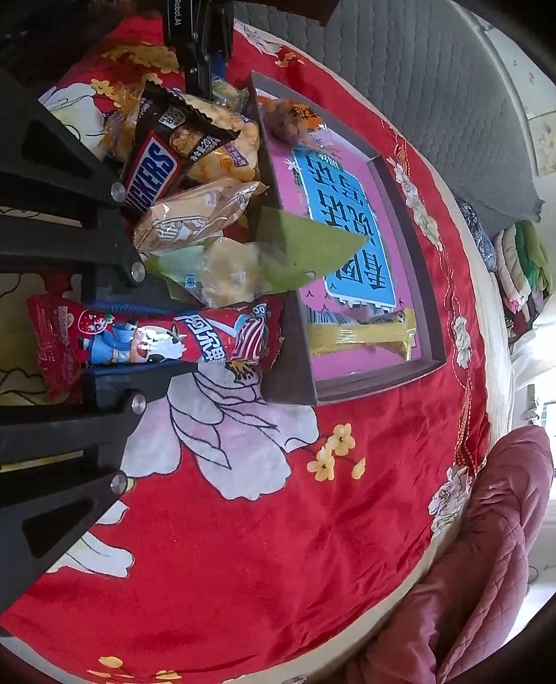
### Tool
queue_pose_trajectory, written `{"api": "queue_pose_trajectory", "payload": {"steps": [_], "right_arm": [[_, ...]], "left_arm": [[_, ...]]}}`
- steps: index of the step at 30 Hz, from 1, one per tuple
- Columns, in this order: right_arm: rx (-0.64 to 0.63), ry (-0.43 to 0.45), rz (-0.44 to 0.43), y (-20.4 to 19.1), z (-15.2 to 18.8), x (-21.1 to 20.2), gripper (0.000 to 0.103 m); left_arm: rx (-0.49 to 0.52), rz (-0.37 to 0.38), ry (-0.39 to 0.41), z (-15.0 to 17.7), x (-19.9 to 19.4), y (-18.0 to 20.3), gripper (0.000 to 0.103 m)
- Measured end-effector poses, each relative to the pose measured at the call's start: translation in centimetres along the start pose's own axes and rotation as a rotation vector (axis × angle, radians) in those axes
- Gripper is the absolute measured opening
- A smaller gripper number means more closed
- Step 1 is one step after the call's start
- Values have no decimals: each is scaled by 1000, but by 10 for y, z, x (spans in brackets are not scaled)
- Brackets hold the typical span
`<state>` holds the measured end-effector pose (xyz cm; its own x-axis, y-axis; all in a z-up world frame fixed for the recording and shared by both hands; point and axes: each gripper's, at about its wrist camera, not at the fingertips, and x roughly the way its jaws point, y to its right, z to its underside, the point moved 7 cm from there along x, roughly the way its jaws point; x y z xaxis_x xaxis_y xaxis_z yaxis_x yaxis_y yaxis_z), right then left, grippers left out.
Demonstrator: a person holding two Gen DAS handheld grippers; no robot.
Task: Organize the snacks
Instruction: 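Grasp and lift the red cartoon packet with right gripper while left gripper grasps the clear bag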
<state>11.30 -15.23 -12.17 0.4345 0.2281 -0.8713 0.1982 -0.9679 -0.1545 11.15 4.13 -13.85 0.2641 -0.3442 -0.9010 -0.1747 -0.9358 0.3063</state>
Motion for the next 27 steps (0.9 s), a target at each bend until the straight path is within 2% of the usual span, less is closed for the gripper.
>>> {"api": "queue_pose_trajectory", "payload": {"steps": [20, 23, 27], "right_arm": [[98, 54, 26, 25, -3, -29, 18], [117, 76, 24, 28, -7, -35, 18], [124, 91, 39, 31, -9, -38, 18]], "left_arm": [[-18, 62, 81, -9, -29, 10, 39], [-26, 69, 85, -10, -30, 8, 28], [-25, 70, 83, -10, -29, 9, 26]]}}
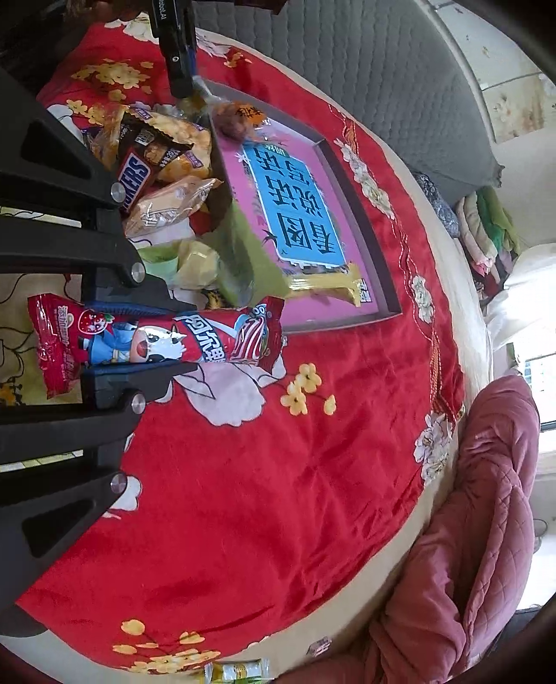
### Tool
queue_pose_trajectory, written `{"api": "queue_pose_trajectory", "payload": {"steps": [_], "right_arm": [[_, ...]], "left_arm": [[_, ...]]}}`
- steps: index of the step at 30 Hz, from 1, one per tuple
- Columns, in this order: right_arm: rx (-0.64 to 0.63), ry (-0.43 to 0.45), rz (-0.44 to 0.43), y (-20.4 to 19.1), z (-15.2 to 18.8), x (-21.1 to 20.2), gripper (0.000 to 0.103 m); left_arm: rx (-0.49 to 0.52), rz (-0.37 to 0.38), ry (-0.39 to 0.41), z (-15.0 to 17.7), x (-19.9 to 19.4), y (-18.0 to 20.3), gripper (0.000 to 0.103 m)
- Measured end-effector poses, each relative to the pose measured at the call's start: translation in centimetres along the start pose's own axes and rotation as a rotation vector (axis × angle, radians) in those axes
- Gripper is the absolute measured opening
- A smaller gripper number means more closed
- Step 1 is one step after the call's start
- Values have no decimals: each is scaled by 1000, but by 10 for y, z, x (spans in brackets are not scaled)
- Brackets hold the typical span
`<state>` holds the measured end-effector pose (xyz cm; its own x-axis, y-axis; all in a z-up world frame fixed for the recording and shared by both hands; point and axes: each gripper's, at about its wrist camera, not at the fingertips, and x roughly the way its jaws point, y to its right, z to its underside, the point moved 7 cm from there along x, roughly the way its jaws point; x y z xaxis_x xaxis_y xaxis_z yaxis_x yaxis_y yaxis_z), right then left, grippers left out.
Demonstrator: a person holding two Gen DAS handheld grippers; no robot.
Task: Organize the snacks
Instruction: 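Grasp and lift the red cartoon packet with right gripper while left gripper grasps the clear bag, then carry the red packet in right gripper while left gripper carries the clear bag over the tray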
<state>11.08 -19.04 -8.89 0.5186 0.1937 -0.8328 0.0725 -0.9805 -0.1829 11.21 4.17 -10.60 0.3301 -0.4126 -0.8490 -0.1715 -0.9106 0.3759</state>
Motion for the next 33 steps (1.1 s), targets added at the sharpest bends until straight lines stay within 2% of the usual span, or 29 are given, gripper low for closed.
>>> {"api": "queue_pose_trajectory", "payload": {"steps": [9, 16, 22, 28, 33], "right_arm": [[6, 4, -2, 0, -1, 1, 18], [28, 3, -15, 3, -1, 1, 18], [32, 4, -22, 4, -1, 2, 18], [33, 1, -26, 5, 0, 3, 18], [27, 11, -33, 2, -2, 1, 18]], "left_arm": [[5, 10, -1, -1, 5, 2, 25], [52, -54, -12, 4, 17, 5, 25], [-37, 5, -7, 0, 23, -3, 27], [-57, 6, -15, -1, 33, -4, 30], [-99, 39, -26, -2, 32, -6, 28]]}}
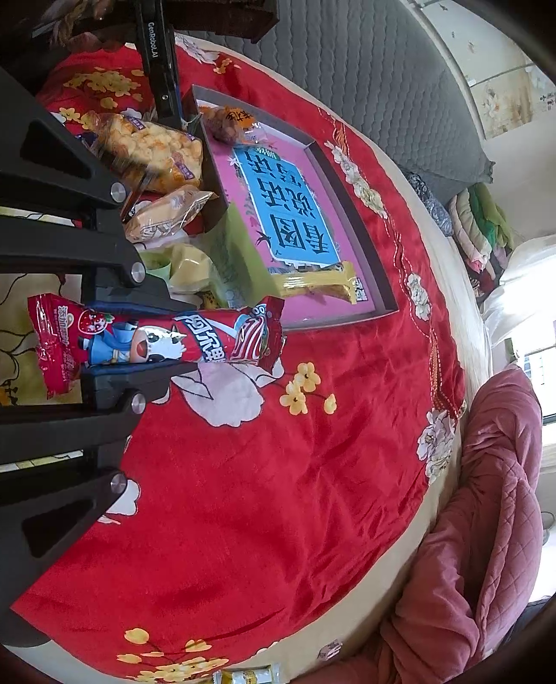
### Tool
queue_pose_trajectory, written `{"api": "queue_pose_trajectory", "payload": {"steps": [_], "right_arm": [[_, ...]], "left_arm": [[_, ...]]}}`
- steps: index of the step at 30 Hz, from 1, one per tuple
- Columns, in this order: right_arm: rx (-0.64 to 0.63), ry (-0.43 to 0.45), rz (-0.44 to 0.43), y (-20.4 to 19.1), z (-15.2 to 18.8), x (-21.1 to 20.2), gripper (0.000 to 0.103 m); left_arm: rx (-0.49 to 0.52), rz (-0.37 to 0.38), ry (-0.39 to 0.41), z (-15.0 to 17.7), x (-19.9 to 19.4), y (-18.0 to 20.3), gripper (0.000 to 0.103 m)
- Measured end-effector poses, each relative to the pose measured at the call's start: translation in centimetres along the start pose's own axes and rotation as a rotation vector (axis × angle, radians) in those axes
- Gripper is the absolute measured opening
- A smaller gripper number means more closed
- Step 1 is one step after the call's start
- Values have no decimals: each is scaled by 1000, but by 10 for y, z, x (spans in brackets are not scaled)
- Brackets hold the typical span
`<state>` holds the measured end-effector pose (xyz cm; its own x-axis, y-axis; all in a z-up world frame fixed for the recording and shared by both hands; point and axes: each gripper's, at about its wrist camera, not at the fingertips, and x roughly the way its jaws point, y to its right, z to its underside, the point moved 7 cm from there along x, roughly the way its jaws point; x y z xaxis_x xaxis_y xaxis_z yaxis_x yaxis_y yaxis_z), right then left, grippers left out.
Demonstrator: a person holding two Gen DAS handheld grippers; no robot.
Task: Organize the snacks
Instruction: 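Carry the red packet in right gripper while left gripper carries the clear bag over the tray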
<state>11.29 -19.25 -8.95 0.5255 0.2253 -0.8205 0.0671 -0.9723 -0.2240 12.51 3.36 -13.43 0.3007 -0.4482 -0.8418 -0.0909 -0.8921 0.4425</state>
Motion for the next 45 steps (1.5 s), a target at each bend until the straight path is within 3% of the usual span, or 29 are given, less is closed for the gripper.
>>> {"api": "queue_pose_trajectory", "payload": {"steps": [16, 29, 45], "right_arm": [[-43, 61, 1, -11, -14, -21, 18], [-103, 110, -25, -34, -31, -38, 18], [-141, 128, -47, -65, -54, -29, 18]], "left_arm": [[22, 108, 153, -17, -58, 20, 27], [20, 98, 226, -26, -73, 22, 27], [25, 101, 273, -48, -71, 26, 27]]}}
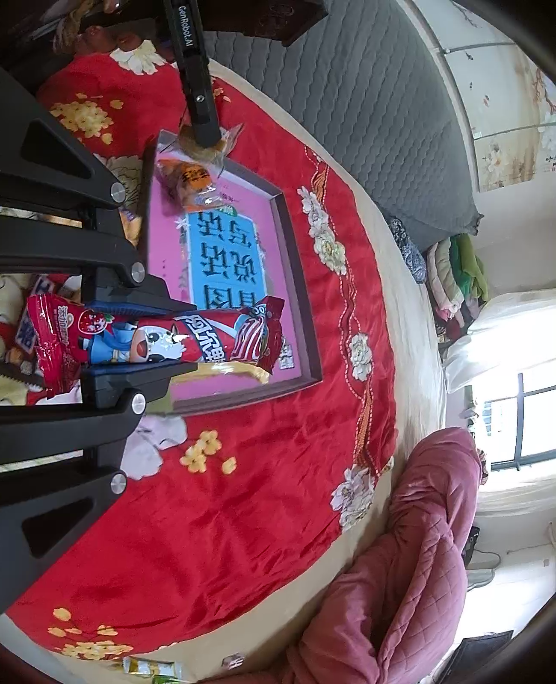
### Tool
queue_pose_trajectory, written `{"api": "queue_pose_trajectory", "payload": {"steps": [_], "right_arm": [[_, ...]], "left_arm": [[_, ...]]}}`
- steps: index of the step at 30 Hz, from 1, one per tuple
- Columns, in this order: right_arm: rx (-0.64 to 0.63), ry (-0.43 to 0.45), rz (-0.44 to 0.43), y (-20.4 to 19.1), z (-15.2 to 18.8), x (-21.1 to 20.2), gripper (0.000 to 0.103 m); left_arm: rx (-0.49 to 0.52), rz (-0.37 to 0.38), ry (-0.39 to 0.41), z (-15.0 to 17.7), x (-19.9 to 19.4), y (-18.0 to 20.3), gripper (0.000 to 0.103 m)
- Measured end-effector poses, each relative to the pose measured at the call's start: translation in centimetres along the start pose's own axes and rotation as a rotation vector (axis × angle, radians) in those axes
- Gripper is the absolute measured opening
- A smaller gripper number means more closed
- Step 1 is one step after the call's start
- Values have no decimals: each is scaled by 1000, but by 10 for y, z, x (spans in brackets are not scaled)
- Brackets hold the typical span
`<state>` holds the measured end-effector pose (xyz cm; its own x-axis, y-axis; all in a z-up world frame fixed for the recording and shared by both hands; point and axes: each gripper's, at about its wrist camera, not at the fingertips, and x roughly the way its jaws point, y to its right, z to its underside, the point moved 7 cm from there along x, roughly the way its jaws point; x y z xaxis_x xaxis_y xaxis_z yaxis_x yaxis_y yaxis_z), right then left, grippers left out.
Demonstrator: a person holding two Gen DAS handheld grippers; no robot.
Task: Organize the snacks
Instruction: 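Carry the red packet in right gripper while left gripper carries the clear bag over the tray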
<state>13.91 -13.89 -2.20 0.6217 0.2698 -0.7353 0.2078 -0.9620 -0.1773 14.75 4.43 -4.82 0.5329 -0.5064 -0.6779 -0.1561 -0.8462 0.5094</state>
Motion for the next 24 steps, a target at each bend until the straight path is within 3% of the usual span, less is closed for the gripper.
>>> {"api": "queue_pose_trajectory", "payload": {"steps": [10, 24], "right_arm": [[3, 22, -22, -20, -24, 18, 18], [7, -15, -40, -29, -27, 45, 18]], "left_arm": [[-18, -9, -2, -7, 9, -7, 27], [-31, -41, -24, -8, 28, -19, 27]]}}
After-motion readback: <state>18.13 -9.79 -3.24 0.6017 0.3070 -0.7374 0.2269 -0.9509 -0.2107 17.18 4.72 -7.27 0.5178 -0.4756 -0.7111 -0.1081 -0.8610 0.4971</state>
